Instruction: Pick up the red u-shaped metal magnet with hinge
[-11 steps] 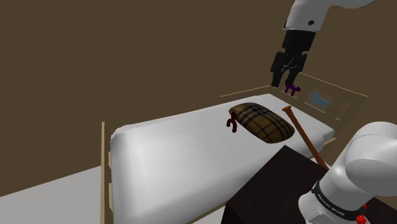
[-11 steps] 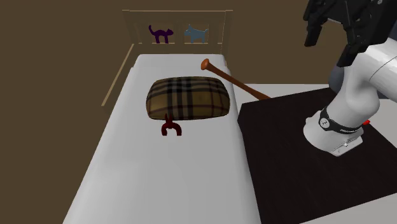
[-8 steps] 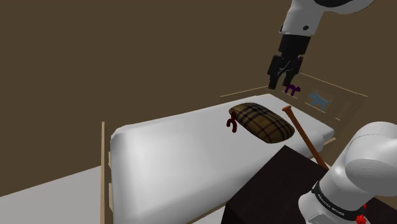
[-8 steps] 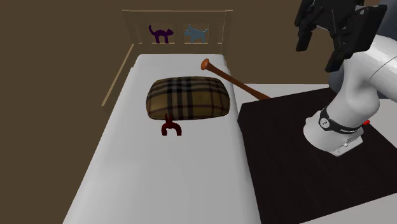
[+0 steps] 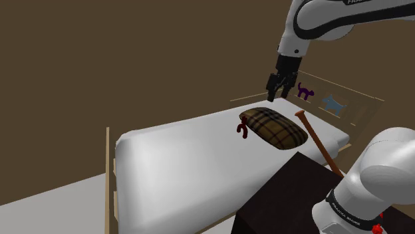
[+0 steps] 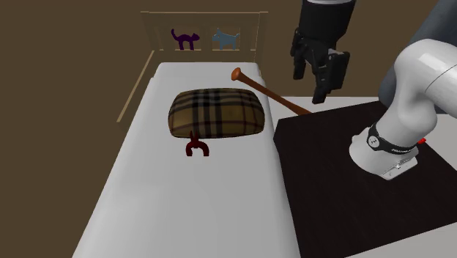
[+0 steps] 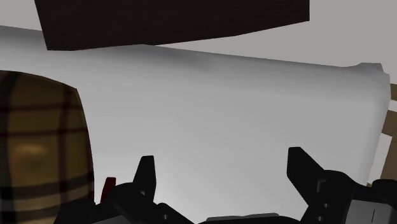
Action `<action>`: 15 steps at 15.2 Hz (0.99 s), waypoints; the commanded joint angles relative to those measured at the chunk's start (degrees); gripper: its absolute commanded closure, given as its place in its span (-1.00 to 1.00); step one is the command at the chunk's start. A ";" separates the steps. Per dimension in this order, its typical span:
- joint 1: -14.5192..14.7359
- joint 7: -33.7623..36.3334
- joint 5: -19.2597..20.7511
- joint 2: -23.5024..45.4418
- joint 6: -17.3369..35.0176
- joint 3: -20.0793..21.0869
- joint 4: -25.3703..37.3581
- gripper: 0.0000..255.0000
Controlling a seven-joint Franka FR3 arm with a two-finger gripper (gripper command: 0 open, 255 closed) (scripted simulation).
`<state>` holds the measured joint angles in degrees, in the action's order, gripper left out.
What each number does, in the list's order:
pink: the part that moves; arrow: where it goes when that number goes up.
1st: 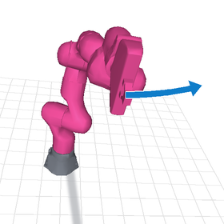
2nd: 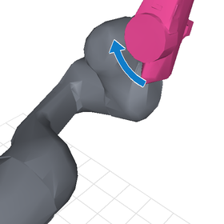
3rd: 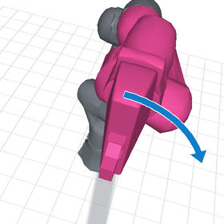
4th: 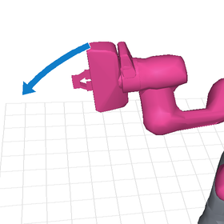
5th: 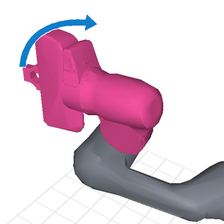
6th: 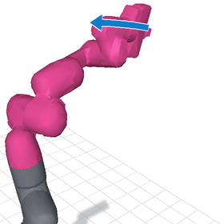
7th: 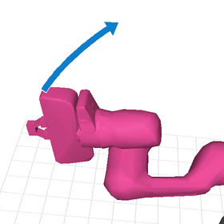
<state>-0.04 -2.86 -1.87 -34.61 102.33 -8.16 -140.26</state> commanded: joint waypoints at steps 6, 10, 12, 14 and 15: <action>-0.50 -5.65 1.51 12.68 12.34 -3.63 0.84 -1.00; -0.55 -8.97 1.14 21.01 18.50 -5.50 3.27 -1.00; -0.60 -10.73 0.58 25.34 21.26 -6.31 4.95 -1.00; -0.72 -12.57 -0.24 29.76 23.76 -6.99 6.95 -1.00; -0.80 -13.50 -0.73 31.99 24.90 -7.28 8.07 -1.00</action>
<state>-0.97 -15.63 -2.00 -5.27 125.55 -15.31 -133.23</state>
